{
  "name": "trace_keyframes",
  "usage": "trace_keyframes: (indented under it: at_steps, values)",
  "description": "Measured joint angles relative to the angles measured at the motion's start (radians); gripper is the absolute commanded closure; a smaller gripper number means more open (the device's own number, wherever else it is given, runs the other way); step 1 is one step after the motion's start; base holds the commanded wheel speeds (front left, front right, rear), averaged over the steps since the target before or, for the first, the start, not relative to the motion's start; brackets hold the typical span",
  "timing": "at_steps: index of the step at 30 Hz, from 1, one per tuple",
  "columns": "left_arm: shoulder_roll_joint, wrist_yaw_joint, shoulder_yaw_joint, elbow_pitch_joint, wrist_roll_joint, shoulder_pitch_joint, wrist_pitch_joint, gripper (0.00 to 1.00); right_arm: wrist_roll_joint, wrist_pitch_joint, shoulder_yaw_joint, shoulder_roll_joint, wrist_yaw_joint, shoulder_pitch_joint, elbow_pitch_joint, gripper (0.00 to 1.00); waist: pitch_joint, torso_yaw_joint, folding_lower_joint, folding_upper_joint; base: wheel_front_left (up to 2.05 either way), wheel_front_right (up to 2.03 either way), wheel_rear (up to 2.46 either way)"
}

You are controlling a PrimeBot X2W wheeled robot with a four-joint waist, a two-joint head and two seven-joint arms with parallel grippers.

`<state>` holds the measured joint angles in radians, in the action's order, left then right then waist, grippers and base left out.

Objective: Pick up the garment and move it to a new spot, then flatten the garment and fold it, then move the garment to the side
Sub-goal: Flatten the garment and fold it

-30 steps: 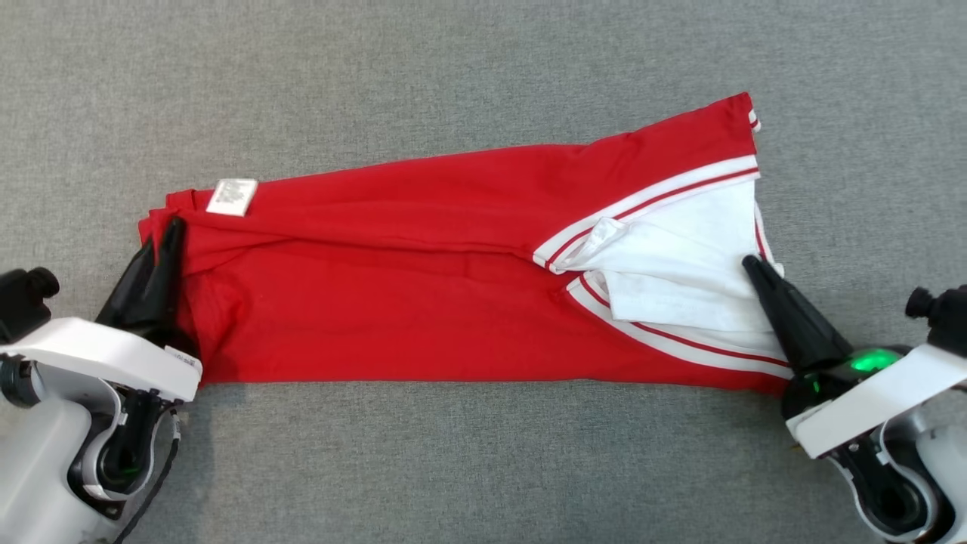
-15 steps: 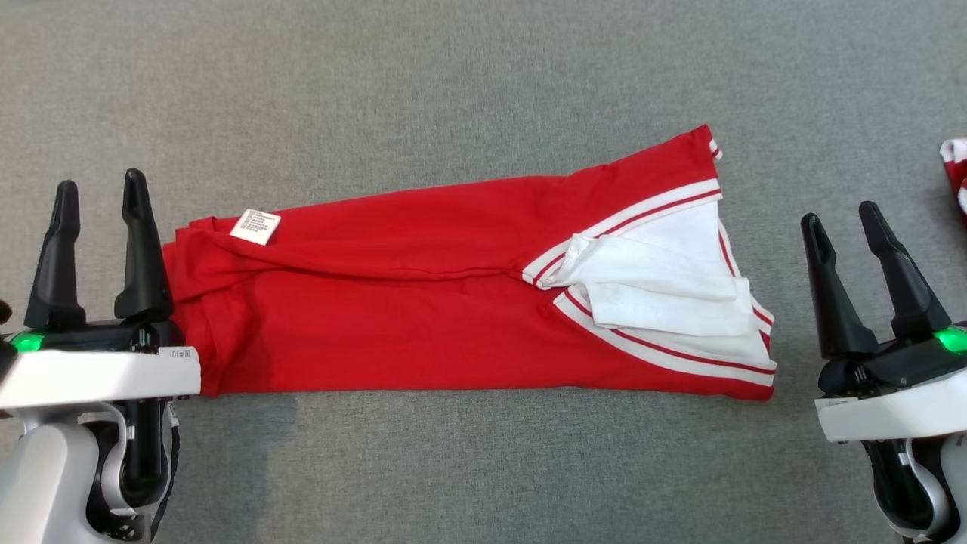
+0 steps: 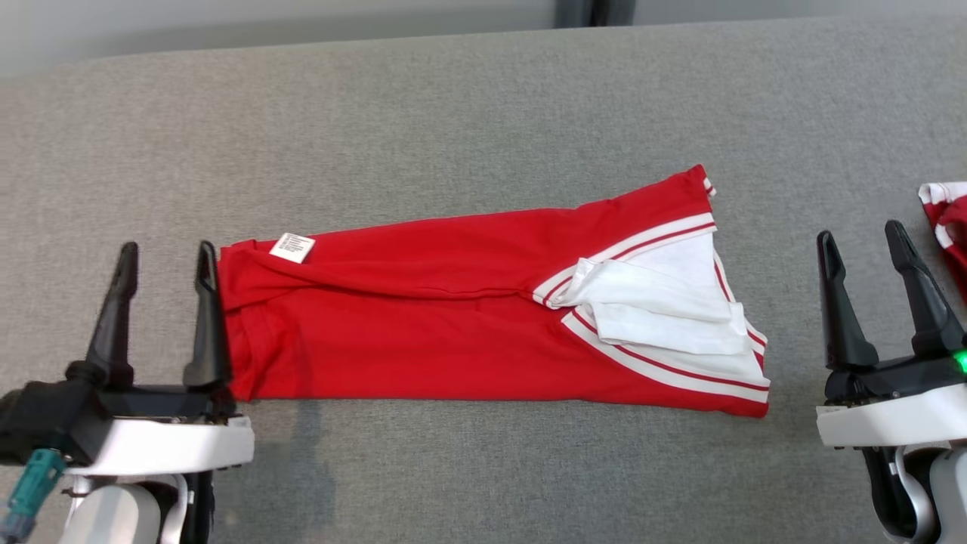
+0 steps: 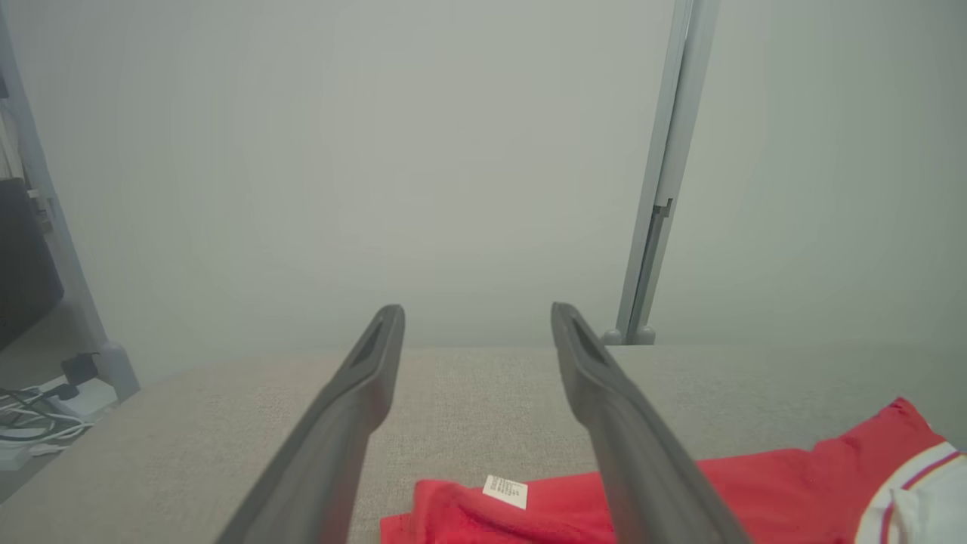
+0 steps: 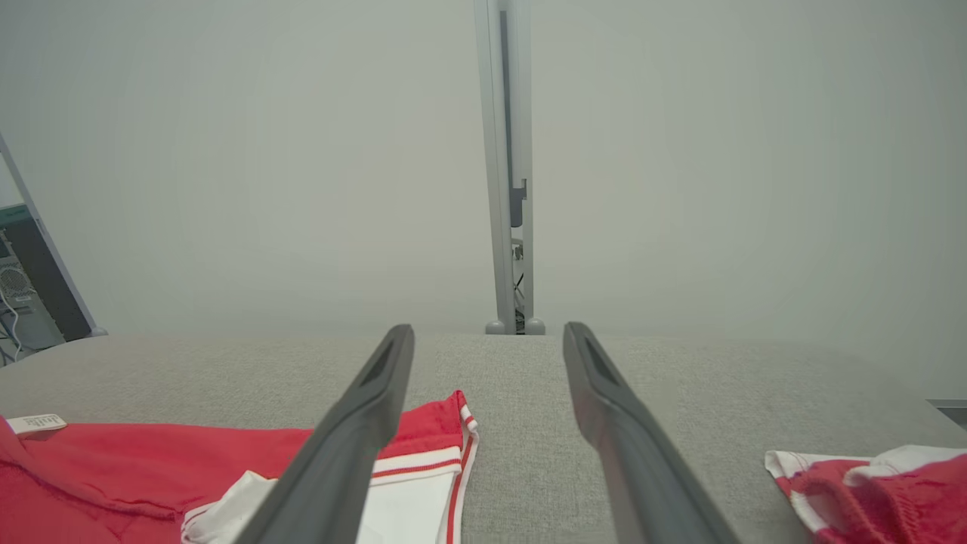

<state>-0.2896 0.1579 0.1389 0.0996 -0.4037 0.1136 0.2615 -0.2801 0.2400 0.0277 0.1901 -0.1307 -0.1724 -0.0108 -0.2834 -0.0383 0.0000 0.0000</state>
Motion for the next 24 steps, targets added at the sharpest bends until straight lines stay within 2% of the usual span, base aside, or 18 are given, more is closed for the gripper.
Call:
trace_keyframes:
  at_steps: [18, 21, 24]
  values:
    - [0.056, -0.094, -0.053, -0.067, 0.064, 0.025, 0.000, 0.00, -0.001, -0.005, -0.031, -0.001, 0.000, -0.005, -0.063, 0.00, 0.007, -0.044, 0.0000, 0.0000, 0.00, 0.00, 0.00]
    - [0.063, -0.105, -0.057, -0.068, 0.071, 0.043, 0.000, 0.00, -0.001, -0.006, -0.044, 0.012, 0.000, -0.037, -0.097, 0.00, -0.007, -0.047, 0.0000, 0.0000, 0.00, 0.00, 0.00]
    - [0.080, -0.120, -0.057, -0.075, 0.090, 0.060, 0.000, 0.00, -0.002, -0.026, -0.015, 0.014, 0.000, -0.088, -0.194, 0.00, -0.028, -0.054, 0.0000, 0.0000, 0.00, 0.00, 0.00]
